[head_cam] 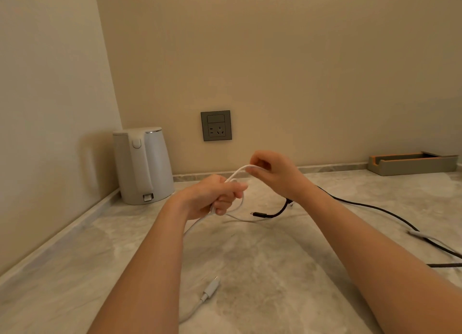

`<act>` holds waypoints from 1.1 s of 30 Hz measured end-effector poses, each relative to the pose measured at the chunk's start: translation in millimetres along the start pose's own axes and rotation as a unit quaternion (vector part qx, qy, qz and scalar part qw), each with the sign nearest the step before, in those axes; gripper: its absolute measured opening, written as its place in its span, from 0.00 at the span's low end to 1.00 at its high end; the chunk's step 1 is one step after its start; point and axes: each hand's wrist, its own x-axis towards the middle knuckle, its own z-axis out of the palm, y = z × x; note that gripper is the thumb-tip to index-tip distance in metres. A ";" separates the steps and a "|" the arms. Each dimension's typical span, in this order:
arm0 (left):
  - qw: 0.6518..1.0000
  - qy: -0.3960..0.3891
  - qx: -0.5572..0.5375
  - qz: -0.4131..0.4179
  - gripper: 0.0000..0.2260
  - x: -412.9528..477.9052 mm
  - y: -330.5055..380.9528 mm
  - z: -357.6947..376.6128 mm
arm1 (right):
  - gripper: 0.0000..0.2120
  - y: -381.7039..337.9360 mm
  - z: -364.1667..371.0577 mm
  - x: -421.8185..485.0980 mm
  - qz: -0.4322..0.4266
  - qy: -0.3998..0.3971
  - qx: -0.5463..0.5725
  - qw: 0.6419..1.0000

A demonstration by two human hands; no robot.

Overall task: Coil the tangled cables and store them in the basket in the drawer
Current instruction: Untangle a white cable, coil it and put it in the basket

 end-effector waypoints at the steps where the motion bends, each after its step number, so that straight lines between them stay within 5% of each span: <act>1: 1.000 -0.006 0.007 0.002 0.14 -0.2 -0.7 -1.2 | 0.11 6.0 0.4 -2.0 0.008 0.001 -0.009 1.000; 5: 0.999 0.033 -0.035 -0.012 0.17 1.2 -0.4 -3.0 | 0.18 26.8 1.6 -10.4 0.037 -0.024 -0.125 0.991; 12: 0.975 0.147 -0.166 0.016 0.19 1.8 -5.4 -15.2 | 0.10 40.6 -11.4 -21.2 0.083 -0.040 -0.270 0.958; 16: 0.961 0.210 -0.182 0.006 0.19 3.6 -6.8 -17.5 | 0.24 48.0 -13.1 -23.5 0.186 -0.078 -0.352 0.914; 19: 0.953 0.242 -0.184 0.008 0.19 5.0 -5.6 -15.7 | 0.17 49.8 -8.9 -21.6 0.218 -0.080 -0.377 0.897; 28: 0.949 0.274 -0.155 0.007 0.18 5.9 -3.6 -17.2 | 0.16 21.4 2.0 -11.9 0.178 -0.041 -0.161 0.970; 33: 0.935 0.238 -0.257 0.051 0.19 4.0 3.5 -20.4 | 0.22 0.1 19.8 -10.4 0.168 -0.015 0.018 0.986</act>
